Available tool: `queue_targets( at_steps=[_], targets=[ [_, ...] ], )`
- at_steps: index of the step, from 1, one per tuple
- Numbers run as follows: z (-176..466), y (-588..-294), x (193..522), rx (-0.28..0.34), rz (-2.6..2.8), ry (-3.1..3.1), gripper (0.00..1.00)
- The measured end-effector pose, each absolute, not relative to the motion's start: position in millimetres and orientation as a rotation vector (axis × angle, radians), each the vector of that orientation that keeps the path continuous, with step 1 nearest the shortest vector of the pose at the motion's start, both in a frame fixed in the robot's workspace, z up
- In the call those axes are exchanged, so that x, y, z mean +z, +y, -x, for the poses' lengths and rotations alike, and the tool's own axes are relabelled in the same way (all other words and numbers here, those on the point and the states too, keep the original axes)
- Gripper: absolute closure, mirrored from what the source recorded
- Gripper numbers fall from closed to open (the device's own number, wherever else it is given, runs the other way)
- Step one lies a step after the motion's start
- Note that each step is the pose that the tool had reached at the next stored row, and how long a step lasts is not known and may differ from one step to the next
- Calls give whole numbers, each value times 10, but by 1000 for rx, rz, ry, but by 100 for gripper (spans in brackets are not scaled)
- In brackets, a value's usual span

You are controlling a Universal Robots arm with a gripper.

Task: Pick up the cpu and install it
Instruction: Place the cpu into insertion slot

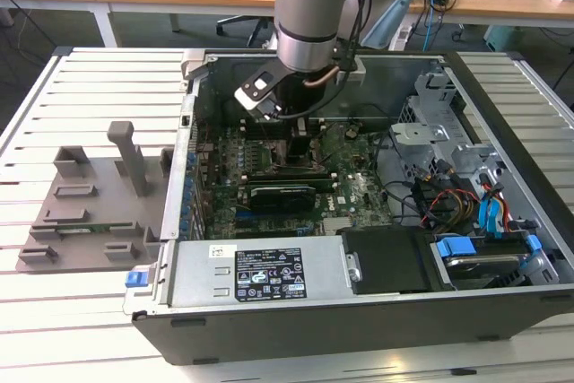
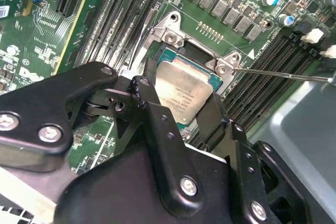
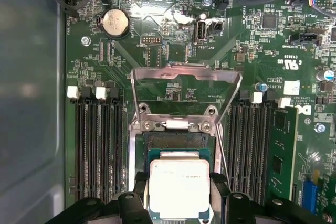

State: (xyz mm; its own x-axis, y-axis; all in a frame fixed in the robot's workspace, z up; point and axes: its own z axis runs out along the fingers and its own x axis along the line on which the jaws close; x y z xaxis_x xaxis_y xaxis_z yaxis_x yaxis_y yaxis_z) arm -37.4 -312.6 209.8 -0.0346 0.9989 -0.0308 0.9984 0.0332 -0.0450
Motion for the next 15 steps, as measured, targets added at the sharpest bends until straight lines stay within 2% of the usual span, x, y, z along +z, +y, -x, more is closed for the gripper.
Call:
queue_targets(
  at_steps=[15],
  targets=[
    [327, -3134, 1992, 84, 2177, -2251, 45]
  ],
)
